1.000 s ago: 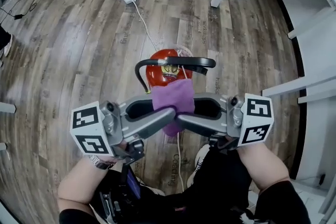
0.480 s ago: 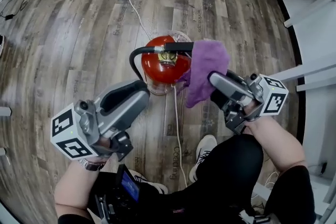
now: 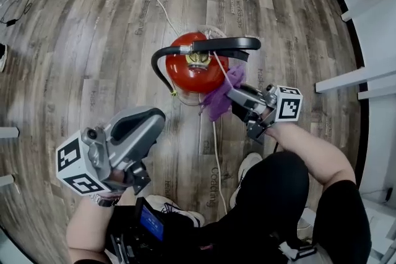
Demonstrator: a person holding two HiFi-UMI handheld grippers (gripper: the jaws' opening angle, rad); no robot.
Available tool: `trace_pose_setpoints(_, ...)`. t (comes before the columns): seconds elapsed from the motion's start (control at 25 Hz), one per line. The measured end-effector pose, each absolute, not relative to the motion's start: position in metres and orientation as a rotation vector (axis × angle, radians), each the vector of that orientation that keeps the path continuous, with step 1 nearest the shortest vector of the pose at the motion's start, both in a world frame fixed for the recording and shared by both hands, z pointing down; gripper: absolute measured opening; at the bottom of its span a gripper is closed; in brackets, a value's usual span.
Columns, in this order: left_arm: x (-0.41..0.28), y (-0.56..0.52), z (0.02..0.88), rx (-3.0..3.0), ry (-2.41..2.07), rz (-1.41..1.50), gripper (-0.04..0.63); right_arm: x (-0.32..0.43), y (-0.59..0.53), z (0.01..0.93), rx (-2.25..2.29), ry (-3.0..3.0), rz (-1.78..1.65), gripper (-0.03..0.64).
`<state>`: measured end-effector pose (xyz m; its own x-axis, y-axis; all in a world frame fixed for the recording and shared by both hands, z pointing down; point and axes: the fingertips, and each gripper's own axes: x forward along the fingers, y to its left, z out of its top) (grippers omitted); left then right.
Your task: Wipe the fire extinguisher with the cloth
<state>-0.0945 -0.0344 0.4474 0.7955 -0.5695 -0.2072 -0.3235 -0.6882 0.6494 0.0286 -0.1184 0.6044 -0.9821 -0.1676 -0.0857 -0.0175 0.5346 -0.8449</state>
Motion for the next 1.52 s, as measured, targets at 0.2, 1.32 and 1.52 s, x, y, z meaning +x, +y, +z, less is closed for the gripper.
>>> trace_pose_setpoints(0.2,-0.103,-0.032,0.451,2.371,-0.690,-0.515,-0.006,0.033,-0.126,0.698,-0.290,2.565,-1.621,0.081)
trace_pose_setpoints(1.32,-0.065,-0.038,0.479,2.315,-0.583,-0.456,-0.008,0.052,-0.151,0.674,-0.228,2.508,-1.688,0.074)
trace_pose_setpoints(1.52,-0.048,-0.036,0.471,2.380,-0.533,-0.426,-0.008,0.098,-0.180,0.582,-0.280,2.555,-1.499,0.074)
